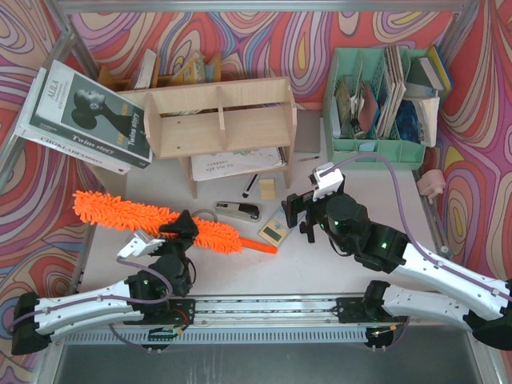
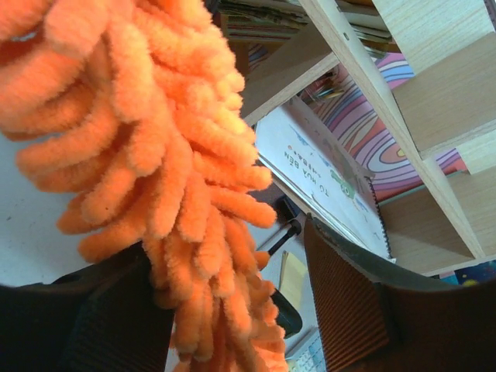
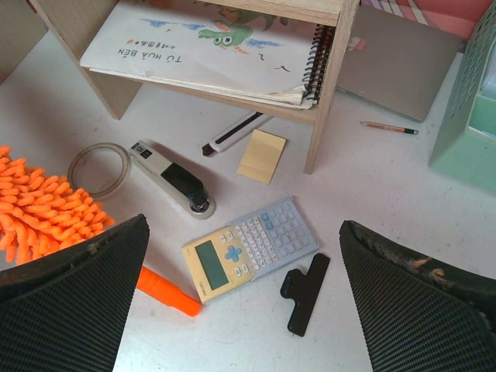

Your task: Dust the bookshelf with a duster

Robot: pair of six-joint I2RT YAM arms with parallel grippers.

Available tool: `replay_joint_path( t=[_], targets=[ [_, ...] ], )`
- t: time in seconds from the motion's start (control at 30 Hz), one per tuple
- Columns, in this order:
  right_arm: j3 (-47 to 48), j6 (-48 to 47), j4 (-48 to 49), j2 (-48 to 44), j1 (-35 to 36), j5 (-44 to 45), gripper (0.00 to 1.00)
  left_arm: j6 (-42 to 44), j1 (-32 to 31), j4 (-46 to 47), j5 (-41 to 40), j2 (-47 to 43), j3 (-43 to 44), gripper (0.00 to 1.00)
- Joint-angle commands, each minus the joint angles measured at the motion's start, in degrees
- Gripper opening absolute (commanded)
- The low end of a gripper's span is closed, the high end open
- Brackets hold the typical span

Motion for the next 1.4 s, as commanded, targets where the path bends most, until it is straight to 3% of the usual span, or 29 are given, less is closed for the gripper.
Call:
replay_joint_path(
  t=[0.0, 0.03, 0.07, 0.67, 0.77, 0.87, 0.9, 0.97, 1.07, 1.27, 1.37],
  targets=[
    [-0.6, 0.6, 0.3, -0.7, -0.2, 0.4, 0.99, 5.8, 0.2, 4.3, -12.5, -0.8, -1.1, 0.82],
    [-0.6, 0.5, 0.3, -0.8, -0.2, 0.4, 0.99, 6.2, 0.2, 4.4, -12.5, -1.2, -1.1, 0.96],
    [-0.6, 0.5, 0.3, -0.9, -0.2, 0.3, 0.99, 6.4, 0.2, 4.5, -12.5, -1.4, -1.3, 0.98],
    [-0.9, 0.7, 0.2, -0.9, -0.2, 2.0, 0.99, 15.6, -0.2, 3.7, -12.4, -1.1, 2.4, 0.99],
    [-1.5, 0.9, 1.4, -0.3, -0.2, 3.9, 0.99, 12.6, -0.1, -9.8, -10.4, 0.6, 7.0, 0.99],
    [-0.2, 3.4, -0.3, 2.8, -0.3, 6.2, 0.99, -7.4, 2.4, -42.5, -1.2, 3.6, 15.0, 0.99],
    [1.0, 4.2, -1.1, 4.7, -0.3, 6.4, 0.99, -9.3, 3.7, -47.5, 1.5, 5.0, 16.6, 0.99],
    [2.6, 6.4, -2.5, 8.0, -0.6, 6.9, 0.99, 0.4, 4.9, -43.4, 6.2, 8.1, 17.1, 0.98],
    [3.5, 8.9, -3.0, 10.9, -1.9, 6.1, 0.99, 16.4, 5.5, -29.0, 13.3, 12.9, 16.4, 0.99],
    [3.5, 14.8, -4.7, 12.1, -7.9, 2.4, 0.99, 24.9, 13.6, -27.4, 28.5, 21.6, 22.2, 0.99],
    [2.2, 16.3, -4.9, 11.1, -10.6, 2.1, 0.99, 23.9, 17.2, -31.9, 29.9, 24.4, 25.4, 0.99]
  ],
)
